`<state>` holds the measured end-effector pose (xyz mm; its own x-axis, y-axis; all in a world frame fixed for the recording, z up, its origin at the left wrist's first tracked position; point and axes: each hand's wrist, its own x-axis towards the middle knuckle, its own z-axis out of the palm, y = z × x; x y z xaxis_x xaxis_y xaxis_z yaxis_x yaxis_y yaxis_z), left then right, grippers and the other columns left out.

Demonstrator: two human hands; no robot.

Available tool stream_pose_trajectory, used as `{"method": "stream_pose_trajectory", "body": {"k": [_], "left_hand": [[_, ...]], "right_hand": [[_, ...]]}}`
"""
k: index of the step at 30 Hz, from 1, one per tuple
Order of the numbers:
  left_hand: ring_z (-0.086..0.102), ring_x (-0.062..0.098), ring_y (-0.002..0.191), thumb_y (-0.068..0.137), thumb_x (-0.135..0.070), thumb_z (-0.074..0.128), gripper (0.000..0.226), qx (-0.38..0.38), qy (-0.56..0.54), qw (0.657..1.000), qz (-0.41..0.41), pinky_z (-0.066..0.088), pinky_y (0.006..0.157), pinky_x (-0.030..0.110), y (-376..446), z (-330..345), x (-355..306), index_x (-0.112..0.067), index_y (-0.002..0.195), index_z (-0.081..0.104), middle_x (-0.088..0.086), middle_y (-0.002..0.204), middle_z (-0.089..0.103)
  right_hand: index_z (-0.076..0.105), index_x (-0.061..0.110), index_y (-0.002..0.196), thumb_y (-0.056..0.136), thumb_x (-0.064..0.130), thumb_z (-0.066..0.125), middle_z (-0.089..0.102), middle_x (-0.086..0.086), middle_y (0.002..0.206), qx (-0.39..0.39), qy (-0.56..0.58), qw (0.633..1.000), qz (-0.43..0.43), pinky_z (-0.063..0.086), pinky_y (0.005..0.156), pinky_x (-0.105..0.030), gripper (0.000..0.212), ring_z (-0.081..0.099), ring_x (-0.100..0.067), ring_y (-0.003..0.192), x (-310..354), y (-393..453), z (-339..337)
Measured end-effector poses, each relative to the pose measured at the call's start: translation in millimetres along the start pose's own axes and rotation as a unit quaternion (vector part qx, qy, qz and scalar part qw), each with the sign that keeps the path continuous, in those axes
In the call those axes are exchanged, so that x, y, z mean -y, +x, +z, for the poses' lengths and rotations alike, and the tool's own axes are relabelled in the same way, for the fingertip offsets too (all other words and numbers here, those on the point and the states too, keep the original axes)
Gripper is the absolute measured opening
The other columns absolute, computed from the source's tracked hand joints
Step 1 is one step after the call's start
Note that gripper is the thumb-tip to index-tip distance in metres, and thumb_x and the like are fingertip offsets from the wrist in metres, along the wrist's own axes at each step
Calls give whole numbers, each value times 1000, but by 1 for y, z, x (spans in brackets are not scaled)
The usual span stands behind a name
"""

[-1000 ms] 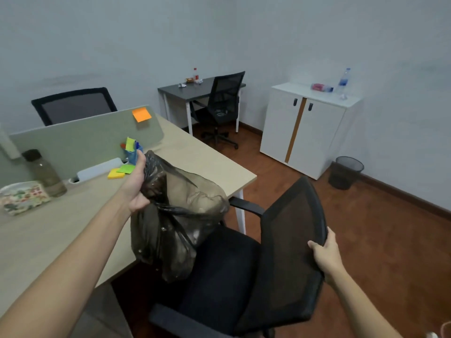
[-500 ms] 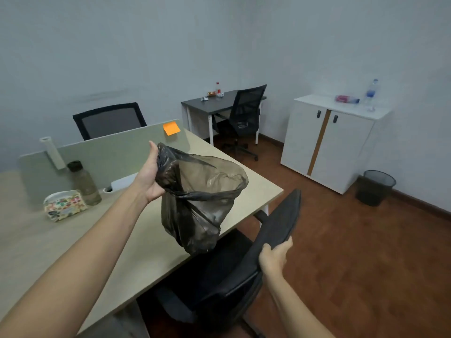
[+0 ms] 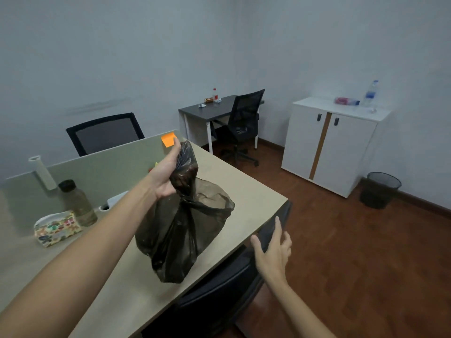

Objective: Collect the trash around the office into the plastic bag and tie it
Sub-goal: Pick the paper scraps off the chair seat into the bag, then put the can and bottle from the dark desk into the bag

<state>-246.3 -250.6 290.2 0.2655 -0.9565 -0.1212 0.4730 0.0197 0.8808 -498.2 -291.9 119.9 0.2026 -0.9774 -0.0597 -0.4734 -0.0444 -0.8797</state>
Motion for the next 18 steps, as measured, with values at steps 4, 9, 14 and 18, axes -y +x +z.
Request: {"method": "stream_pose_trajectory", "body": {"k": [4, 9, 14, 18], "left_hand": [[79, 21, 69, 97, -64, 27, 80, 68, 21, 997, -22, 67, 62, 31, 34, 34, -9, -7, 74, 78, 11, 73, 80], [77, 19, 80, 83, -62, 67, 54, 98, 37, 994, 42, 68, 72, 35, 93, 90, -23, -11, 101, 71, 9, 92, 74], [79, 16, 85, 52, -54, 95, 70, 154, 18, 984, 83, 67, 75, 31, 164, 159, -19, -15, 108, 78, 5, 96, 81], [79, 20, 93, 57, -53, 94, 75, 133, -23, 987, 87, 67, 86, 38, 232, 202, 6, -12, 116, 73, 9, 103, 80]], "right_hand": [[36, 46, 139, 94, 49, 43, 19, -13, 155, 30, 53, 997, -47, 29, 112, -49, 45, 21, -33, 143, 26, 71, -24], [32, 50, 139, 95, 62, 22, 35, 17, 138, 192, 181, 964, -6, 50, 95, -50, 47, 49, -30, 123, 62, 171, -58], [9, 46, 146, 64, 85, 51, 40, -2, 148, 273, 262, 922, 79, 49, 95, -54, 100, 52, -33, 123, 75, 270, -103], [19, 13, 145, 62, 37, 83, 54, -16, 131, 195, 213, 949, 125, 61, 75, -43, 107, 64, -32, 105, 57, 367, -140]]}}
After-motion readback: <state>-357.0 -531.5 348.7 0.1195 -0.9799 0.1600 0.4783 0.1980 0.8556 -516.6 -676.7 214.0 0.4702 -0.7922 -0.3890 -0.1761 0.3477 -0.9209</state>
